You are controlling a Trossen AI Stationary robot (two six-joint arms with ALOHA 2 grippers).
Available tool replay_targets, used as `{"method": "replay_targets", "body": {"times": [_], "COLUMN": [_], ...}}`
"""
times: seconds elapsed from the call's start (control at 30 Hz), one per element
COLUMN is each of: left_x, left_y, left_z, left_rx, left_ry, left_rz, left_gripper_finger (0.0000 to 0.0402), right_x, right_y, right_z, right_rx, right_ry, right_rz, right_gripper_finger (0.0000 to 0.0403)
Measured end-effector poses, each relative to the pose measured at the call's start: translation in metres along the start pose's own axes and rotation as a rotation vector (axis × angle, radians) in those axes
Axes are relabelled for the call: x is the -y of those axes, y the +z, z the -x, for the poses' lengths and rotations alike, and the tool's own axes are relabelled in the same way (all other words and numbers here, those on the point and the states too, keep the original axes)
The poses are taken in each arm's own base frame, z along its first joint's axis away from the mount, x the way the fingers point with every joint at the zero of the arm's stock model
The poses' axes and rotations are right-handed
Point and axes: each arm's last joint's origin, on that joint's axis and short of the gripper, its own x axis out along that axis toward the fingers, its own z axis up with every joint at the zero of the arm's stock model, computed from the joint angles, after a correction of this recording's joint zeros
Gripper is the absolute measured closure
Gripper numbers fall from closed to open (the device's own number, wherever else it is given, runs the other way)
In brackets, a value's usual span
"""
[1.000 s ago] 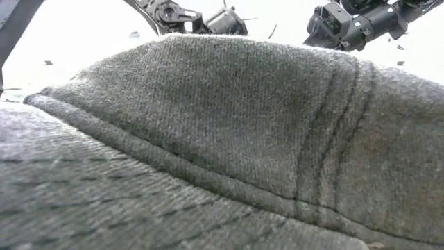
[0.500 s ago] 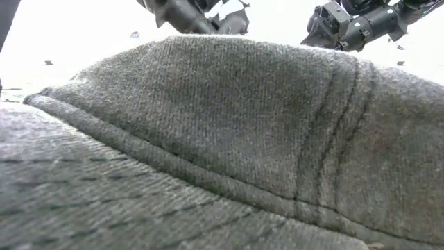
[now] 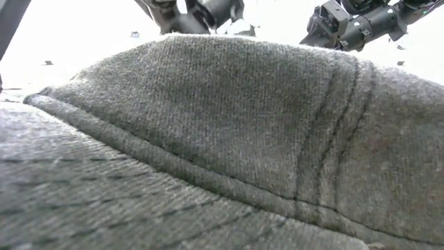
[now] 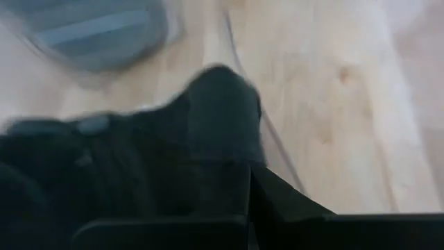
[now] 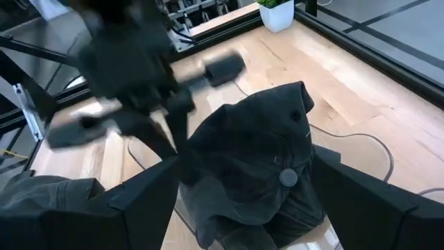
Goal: Pick & Place hat
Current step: Stack the top black cap on top of the black cap in the left transparent bin
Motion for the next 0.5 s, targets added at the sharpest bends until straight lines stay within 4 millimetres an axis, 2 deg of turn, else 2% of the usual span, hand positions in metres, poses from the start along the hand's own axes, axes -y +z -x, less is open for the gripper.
{"method": "replay_targets", "body": {"times": [0.17,0.27,0.37,0.5], "left_x": [-0.008,-0.014,-0.016,-0.015], "left_y": [-0.017,-0.023,-0.023,-0.014], "left_z": [-0.029,-0.038,-0.04,-0.025], "left_rx": [-0.063,-0.087,-0.083,-0.05], "left_ry": [0.003,0.009,0.012,0.015], "left_rz": [0.046,0.075,0.08,0.055], "left_gripper_finger": [0.0401,0.0401,0.04,0.0401], "right_x": [0.0,0.0,0.0,-0.001], "right_y": [0.001,0.001,0.002,0.002], "right_z": [0.0,0.0,0.0,0.0], "right_rx": [0.008,0.014,0.017,0.019], "right_ry": [0.002,0.004,0.005,0.006], "right_rz": [-0.01,-0.013,-0.023,-0.023], "right_gripper_finger": [0.0085,0.0085,0.0085,0.0085]}}
